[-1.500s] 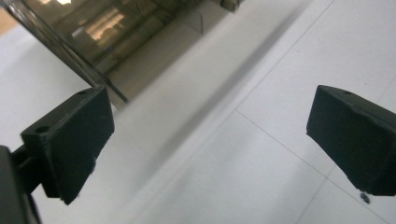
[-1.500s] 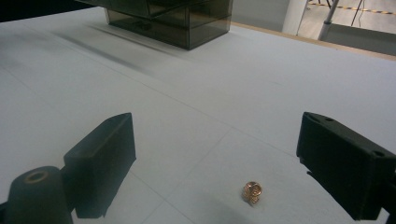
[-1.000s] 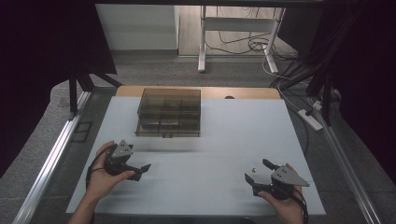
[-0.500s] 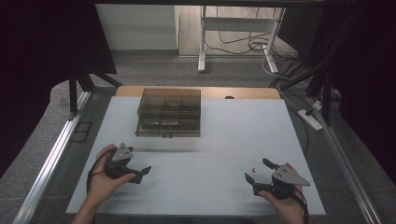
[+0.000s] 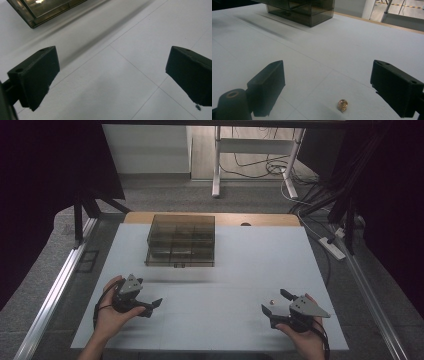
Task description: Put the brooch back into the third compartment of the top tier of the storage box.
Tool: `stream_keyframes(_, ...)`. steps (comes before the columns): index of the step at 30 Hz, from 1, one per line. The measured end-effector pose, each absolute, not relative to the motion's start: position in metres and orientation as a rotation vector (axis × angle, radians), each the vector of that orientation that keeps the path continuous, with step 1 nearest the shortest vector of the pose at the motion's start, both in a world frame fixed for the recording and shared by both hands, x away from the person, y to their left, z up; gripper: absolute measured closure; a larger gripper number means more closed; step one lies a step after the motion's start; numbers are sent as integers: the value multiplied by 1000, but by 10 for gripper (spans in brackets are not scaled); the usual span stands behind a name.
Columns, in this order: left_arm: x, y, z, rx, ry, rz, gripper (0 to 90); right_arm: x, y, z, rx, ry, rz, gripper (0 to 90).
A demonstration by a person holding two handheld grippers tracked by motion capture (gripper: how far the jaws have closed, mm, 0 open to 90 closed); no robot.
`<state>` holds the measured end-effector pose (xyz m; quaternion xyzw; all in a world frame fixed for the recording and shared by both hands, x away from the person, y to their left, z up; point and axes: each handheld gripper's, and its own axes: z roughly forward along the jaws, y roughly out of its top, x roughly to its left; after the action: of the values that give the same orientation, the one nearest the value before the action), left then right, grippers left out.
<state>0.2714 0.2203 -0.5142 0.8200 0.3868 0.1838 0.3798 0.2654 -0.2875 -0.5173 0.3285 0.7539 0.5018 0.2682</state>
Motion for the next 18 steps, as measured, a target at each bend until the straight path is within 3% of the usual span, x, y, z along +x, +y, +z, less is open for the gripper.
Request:
stream_keyframes(9,272,221,-513,2083,988,471,0,267,-287,-519,904,2027,1322,128)
stream_keyframes(18,275,223,-509,2053,984,471,0,274,-291,-518,974,2009,1269,224)
